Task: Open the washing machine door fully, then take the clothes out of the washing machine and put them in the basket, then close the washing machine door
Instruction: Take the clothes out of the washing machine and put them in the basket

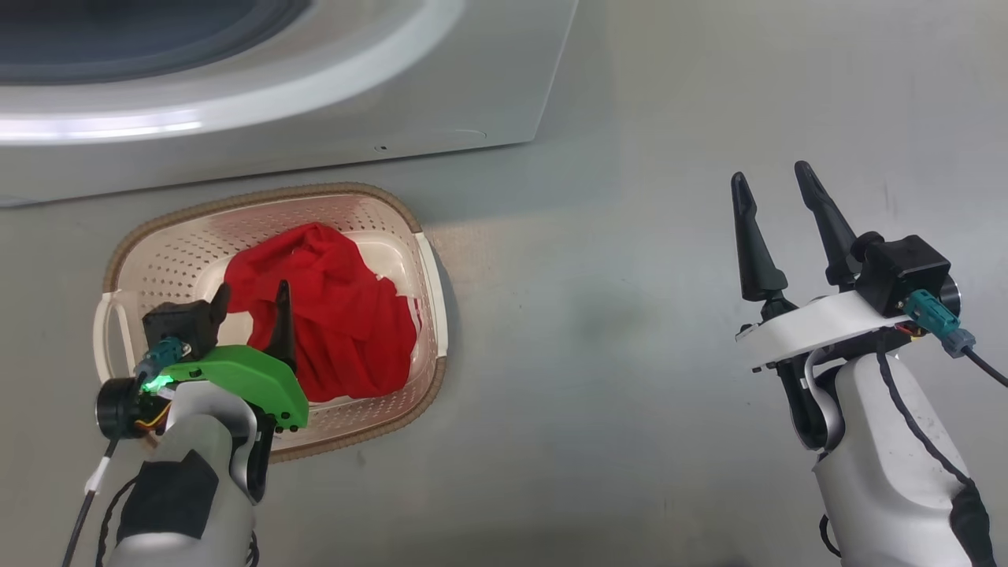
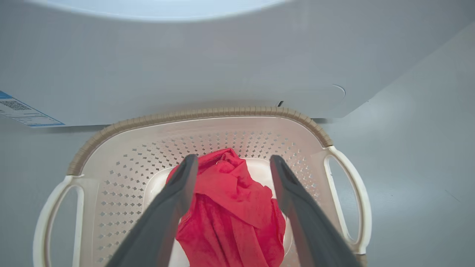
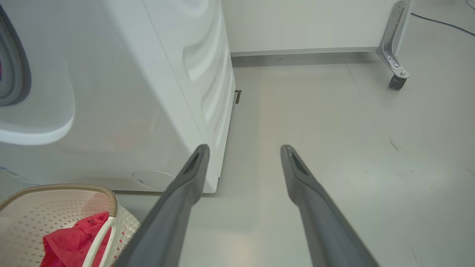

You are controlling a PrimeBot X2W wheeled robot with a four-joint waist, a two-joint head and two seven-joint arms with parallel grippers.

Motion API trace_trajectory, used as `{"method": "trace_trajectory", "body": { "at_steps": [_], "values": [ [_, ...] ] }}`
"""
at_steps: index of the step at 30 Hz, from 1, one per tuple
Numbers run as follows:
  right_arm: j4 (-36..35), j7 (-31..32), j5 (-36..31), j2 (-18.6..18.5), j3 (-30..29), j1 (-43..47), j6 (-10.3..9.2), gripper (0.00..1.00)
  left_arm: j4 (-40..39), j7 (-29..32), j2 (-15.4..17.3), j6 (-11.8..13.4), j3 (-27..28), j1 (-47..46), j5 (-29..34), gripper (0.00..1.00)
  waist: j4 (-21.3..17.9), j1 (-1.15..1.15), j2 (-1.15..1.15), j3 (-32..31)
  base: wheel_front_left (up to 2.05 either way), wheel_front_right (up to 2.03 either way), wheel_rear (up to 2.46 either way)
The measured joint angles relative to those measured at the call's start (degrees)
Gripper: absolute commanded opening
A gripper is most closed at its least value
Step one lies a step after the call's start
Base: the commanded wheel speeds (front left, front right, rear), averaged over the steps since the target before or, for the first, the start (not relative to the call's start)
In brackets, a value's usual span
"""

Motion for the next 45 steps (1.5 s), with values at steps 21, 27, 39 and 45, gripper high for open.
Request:
{"method": "trace_trajectory", "body": {
  "at_steps": [21, 27, 39, 45],
  "values": [
    [1.81, 0.00, 0.24, 0.03, -2.53, 5.74, 0.18, 1.00, -17.34, -0.01, 0.21, -0.81, 5.53, 11.80, 2.99, 1.00, 1.08, 0.00, 0.00, -14.38, 0.00, 0.00, 0.00],
    [1.54, 0.01, -0.11, 0.05, -3.38, 8.28, 0.18, 1.00, -22.85, -0.01, 0.19, -1.24, 6.61, 15.56, 4.49, 1.00, 1.47, 0.00, 0.00, -18.80, 0.00, 0.00, 0.00],
    [0.44, 0.01, -0.20, 0.14, -3.44, 10.96, 0.18, 1.00, -29.29, -0.02, 0.19, -1.27, 8.96, 21.37, 5.93, 1.00, 1.73, -0.01, 0.00, -24.64, 0.00, 0.00, 0.00],
    [-0.31, 0.01, -0.21, 0.19, -3.60, 12.16, 0.14, 1.00, -32.50, -0.01, 0.20, -1.21, 10.29, 24.91, 6.42, 1.00, 1.42, -0.01, 0.00, -26.86, 0.00, 0.00, 0.00]
  ]
}}
